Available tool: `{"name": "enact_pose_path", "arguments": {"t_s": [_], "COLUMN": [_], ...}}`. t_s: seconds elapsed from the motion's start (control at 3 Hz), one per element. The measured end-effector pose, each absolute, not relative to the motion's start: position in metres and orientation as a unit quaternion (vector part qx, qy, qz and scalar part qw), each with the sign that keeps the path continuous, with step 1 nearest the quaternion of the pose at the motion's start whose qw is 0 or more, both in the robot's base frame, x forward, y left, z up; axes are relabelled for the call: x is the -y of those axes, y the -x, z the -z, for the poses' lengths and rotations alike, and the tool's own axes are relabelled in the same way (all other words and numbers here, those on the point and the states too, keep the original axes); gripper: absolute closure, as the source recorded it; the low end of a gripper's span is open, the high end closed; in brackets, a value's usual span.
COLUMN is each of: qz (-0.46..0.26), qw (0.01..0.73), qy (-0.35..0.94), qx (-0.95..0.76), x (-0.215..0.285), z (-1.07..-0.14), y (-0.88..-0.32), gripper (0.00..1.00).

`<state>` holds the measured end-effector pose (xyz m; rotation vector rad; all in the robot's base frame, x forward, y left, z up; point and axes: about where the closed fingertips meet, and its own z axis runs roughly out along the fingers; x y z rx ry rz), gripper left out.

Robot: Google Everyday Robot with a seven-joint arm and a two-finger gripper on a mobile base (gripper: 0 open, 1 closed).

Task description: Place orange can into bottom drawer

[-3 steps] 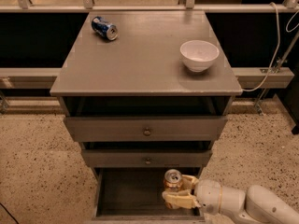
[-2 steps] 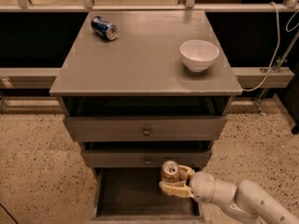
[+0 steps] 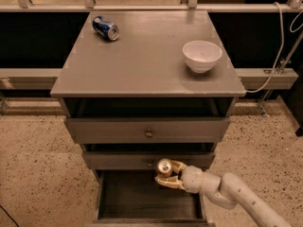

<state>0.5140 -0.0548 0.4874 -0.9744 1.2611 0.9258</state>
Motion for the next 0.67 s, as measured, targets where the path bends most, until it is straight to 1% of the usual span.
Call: {"name": "enact_pose_path", "arguments": {"t_s": [0.33,0.67], "qz": [-0.396,-0.414], "qw": [0.578,0.537], "qy": [0.413,0.377], "qx": [-0.581,-0.631], "x": [0.057,0.062], "z": [-0.428,-0.359], "y": [-0.527,-0.529], "gripper": [1.0,1.0]}}
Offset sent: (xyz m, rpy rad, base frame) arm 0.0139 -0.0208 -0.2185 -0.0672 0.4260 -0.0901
